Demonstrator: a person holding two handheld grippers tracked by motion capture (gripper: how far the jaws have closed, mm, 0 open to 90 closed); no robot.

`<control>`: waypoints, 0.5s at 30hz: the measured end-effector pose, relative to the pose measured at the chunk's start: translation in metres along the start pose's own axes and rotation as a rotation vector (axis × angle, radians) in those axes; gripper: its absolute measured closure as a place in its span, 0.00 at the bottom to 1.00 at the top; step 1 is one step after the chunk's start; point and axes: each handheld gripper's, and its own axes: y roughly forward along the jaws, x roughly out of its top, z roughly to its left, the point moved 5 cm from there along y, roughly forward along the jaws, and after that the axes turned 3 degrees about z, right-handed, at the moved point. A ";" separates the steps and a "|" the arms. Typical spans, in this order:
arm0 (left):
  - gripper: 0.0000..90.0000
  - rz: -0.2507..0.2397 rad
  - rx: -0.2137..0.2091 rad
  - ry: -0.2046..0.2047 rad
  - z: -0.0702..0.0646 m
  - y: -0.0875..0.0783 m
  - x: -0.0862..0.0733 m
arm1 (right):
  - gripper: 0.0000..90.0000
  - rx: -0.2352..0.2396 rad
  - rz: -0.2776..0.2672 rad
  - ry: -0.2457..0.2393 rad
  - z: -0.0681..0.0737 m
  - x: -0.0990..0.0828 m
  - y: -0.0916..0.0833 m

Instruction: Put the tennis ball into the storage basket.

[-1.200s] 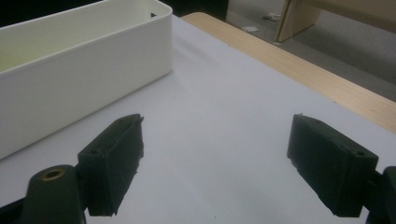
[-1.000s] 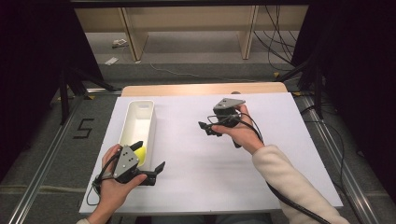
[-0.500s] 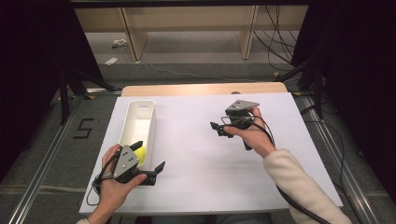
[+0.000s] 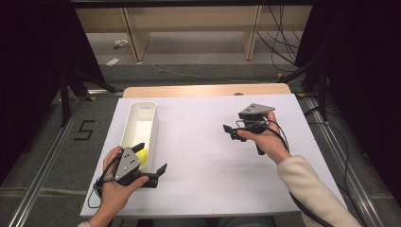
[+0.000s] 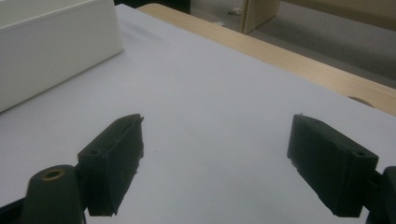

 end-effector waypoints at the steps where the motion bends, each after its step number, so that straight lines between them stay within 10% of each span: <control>1: 0.00 0.000 0.000 0.000 0.000 0.000 0.000 | 0.21 -0.001 0.000 0.000 -0.001 -0.001 -0.001; 15: 0.00 -0.001 0.003 -0.003 0.000 0.000 0.000 | 0.21 -0.020 0.001 0.009 -0.010 -0.009 -0.011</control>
